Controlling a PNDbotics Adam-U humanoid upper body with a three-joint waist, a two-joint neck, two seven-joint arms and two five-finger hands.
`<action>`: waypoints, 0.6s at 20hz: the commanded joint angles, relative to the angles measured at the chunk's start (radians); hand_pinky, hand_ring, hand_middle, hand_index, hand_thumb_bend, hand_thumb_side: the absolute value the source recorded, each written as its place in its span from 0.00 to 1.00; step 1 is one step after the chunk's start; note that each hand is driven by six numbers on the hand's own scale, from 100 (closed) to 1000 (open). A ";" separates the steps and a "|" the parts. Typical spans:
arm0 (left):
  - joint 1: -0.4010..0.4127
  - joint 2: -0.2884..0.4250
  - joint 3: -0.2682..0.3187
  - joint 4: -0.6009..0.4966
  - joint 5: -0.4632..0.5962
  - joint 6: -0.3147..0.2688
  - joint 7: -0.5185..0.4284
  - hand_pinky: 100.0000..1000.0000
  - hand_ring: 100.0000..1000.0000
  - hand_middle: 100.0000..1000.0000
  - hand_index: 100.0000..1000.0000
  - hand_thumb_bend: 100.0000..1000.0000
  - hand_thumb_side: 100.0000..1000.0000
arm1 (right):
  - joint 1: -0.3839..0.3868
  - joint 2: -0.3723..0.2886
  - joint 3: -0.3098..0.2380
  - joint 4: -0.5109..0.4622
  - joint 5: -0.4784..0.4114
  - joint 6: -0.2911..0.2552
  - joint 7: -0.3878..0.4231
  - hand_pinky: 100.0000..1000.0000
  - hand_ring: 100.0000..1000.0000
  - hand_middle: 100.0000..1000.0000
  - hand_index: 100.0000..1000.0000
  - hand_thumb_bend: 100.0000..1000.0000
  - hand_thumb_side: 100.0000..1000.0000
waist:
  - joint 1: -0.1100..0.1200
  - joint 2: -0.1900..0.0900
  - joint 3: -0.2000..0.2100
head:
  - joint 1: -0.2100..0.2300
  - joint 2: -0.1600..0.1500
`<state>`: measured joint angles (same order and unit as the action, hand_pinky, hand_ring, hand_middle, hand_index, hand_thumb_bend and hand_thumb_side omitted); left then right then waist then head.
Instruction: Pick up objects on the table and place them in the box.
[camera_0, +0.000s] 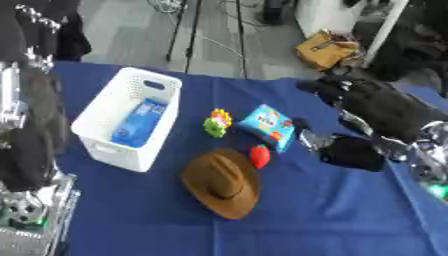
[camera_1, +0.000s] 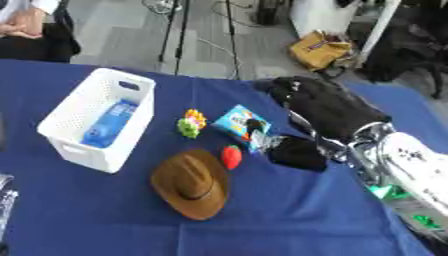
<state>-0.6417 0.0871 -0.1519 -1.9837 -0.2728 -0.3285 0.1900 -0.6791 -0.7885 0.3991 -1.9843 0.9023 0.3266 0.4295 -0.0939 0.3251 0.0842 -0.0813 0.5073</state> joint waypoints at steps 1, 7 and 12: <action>-0.008 -0.001 -0.005 -0.016 0.004 0.002 -0.006 0.89 0.88 0.86 0.86 0.00 1.00 | -0.029 0.003 -0.002 -0.016 -0.037 0.030 -0.002 0.80 0.89 0.86 1.00 0.25 1.00 | 0.002 -0.027 0.002 | -0.003 0.009; -0.003 -0.006 -0.006 -0.016 0.005 0.001 -0.011 0.89 0.88 0.86 0.85 0.00 1.00 | -0.074 0.051 0.010 -0.016 -0.107 0.060 0.022 0.80 0.92 0.87 1.00 0.34 1.00 | 0.000 -0.034 0.006 | -0.006 0.012; 0.001 -0.007 -0.008 -0.016 0.008 0.001 -0.012 0.89 0.88 0.86 0.85 0.00 1.00 | -0.099 0.078 0.028 -0.016 -0.125 0.066 0.067 0.80 0.91 0.87 1.00 0.36 1.00 | -0.003 -0.037 0.011 | -0.009 0.022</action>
<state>-0.6323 0.0856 -0.1574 -1.9837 -0.2691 -0.3288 0.1814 -0.7609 -0.7026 0.4326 -1.9843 0.7883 0.3909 0.4858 -0.1008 0.3138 0.0960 -0.0863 0.5205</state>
